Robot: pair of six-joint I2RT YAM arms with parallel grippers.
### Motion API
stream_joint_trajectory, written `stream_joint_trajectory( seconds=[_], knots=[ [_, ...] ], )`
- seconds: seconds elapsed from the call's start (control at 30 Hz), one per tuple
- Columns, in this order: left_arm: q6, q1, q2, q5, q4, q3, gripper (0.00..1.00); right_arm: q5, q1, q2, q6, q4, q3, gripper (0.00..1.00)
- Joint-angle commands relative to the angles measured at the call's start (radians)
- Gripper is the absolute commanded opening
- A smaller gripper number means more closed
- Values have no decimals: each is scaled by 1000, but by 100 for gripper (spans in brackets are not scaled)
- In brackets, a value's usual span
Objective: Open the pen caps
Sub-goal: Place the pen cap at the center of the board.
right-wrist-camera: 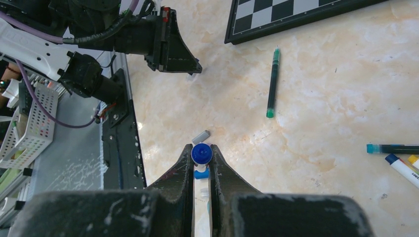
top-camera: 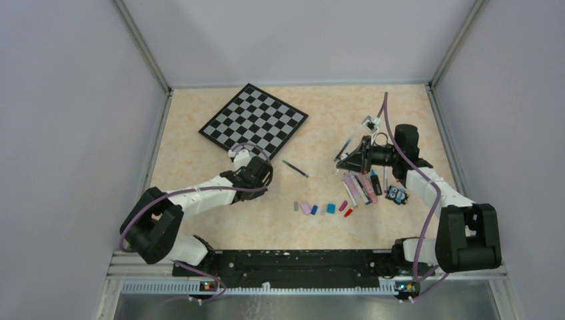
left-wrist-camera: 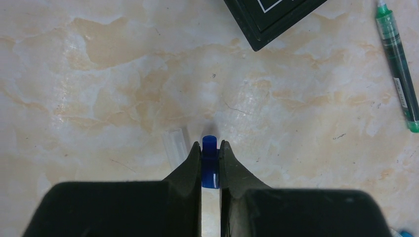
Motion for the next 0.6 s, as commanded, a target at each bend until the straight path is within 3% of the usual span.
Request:
stream_joint_trajectory(
  seconds=[0.0,0.57],
  knots=[
    [-17,5,4,-37,-24,13,13,-8,-1,2,-22,24,31,0],
    [-13,7,-19,-39,-42,13,24,-11,-1,2,-22,24,31,0]
  ],
)
